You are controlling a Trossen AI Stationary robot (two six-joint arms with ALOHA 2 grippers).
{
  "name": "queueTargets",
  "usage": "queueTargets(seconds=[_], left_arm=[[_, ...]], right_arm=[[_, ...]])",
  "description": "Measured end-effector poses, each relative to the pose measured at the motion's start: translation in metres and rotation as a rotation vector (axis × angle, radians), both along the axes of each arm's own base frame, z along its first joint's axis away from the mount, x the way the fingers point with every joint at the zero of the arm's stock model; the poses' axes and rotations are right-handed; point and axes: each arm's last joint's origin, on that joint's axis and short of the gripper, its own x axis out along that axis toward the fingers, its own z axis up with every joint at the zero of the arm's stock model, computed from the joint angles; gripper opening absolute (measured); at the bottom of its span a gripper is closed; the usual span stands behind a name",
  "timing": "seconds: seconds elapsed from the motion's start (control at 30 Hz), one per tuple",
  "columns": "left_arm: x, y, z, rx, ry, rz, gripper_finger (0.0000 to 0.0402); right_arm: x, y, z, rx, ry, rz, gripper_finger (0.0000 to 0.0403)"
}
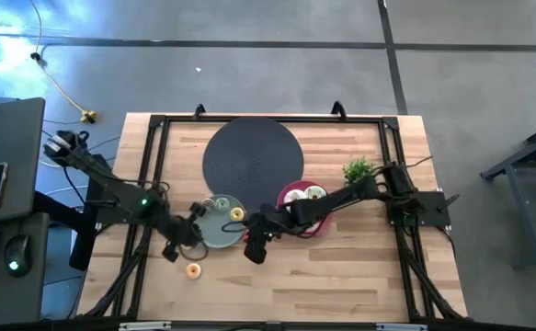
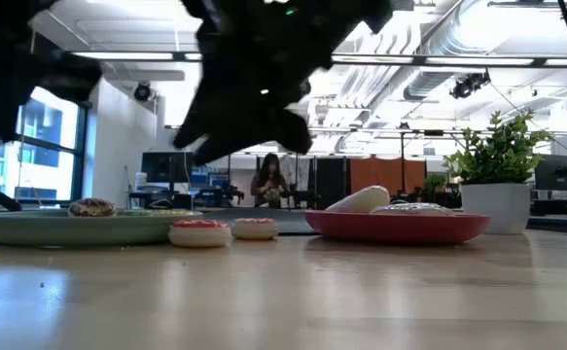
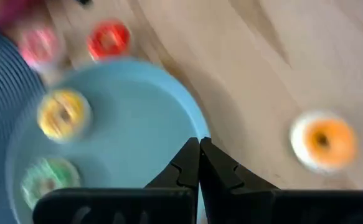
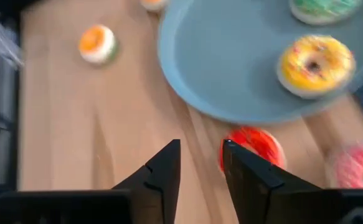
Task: Pick & Place donuts
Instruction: Adjust the blue plate
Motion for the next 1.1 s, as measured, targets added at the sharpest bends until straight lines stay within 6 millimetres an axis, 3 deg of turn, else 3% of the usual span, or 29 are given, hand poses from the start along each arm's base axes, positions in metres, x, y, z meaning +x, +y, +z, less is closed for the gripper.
queueTargets(seconds=[0.27, 0.4, 0.67, 0.87, 1.1], left_arm=[[-0.025, -0.012, -0.012, 0.035, 0.154, 0.140, 0.0000], [-0.029, -0.017, -0.013, 0.040, 0.140, 0.127, 0.0000], [-0.031, -0.012, -0.010, 0.054, 0.084, 0.263, 0.0000], [-0.034, -0.006, 0.000, 0.049, -0.003, 0.275, 0.0000], [-0.046, 0.004, 0.004, 0.090, 0.039, 0.237, 0.0000]], right_arm=[[0.020, -0.004, -0.026, 0.192, -0.039, 0.003, 0.0092], [0.030, 0.000, -0.032, 0.237, -0.033, 0.029, 0.0092], [0.057, 0.004, -0.049, 0.213, 0.019, 0.005, 0.0081], [0.072, 0.005, -0.037, 0.154, 0.042, -0.036, 0.0069], [0.078, -0.012, -0.042, 0.167, 0.067, -0.177, 0.0062]])
